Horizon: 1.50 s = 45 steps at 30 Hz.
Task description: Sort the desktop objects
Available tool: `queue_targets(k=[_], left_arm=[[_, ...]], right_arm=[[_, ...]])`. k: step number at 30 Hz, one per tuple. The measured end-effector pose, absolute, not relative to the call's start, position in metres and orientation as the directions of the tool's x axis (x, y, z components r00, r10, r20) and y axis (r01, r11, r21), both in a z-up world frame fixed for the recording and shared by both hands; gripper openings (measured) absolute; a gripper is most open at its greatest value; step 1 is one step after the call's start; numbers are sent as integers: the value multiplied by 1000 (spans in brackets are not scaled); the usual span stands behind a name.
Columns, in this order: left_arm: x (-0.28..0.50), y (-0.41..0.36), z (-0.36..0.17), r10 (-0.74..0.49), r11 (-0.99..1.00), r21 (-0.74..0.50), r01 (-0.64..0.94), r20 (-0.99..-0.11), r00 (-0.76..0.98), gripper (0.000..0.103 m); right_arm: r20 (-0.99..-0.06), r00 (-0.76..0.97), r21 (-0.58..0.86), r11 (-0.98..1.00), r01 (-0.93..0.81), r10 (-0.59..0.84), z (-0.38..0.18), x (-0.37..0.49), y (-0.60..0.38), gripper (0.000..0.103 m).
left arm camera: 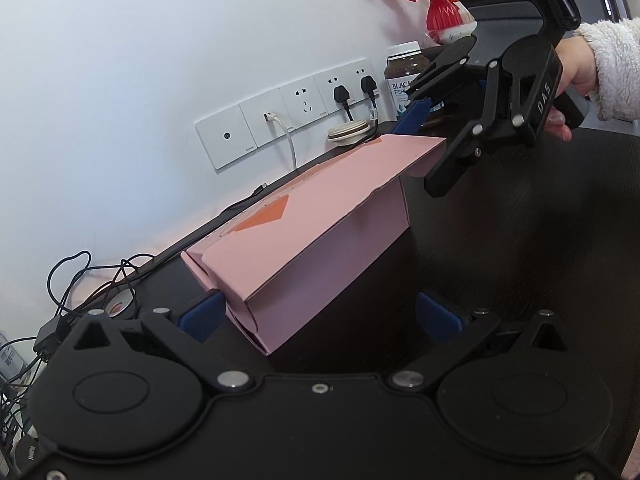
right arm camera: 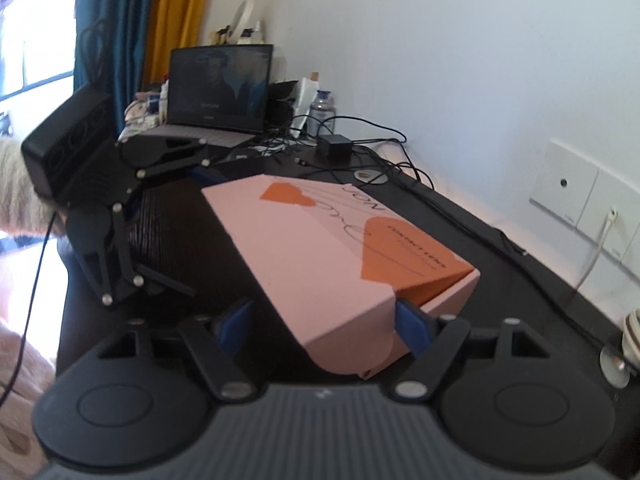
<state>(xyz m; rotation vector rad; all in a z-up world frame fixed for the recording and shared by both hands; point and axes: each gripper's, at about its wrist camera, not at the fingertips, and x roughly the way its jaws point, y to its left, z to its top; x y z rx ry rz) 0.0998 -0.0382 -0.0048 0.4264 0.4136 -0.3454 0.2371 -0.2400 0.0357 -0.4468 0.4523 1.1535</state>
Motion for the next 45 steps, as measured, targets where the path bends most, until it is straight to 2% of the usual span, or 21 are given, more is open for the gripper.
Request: queue_targets(k=[4, 18, 32, 45], left_arm=[[99, -36, -4, -240, 859, 318, 403, -445, 863, 103], [95, -36, -6, -237, 862, 319, 393, -432, 870, 103], [97, -32, -6, -254, 869, 287, 402, -439, 862, 103], [99, -31, -5, -247, 879, 274, 390, -439, 864, 103]], right_arm=[[-546, 351, -103, 354, -929, 761, 40, 232, -244, 76], [-596, 379, -265, 272, -925, 708, 41, 223, -237, 74], [-623, 387, -213, 328, -920, 680, 44, 225, -224, 73], [-647, 390, -71, 458, -886, 655, 49, 229, -216, 73]])
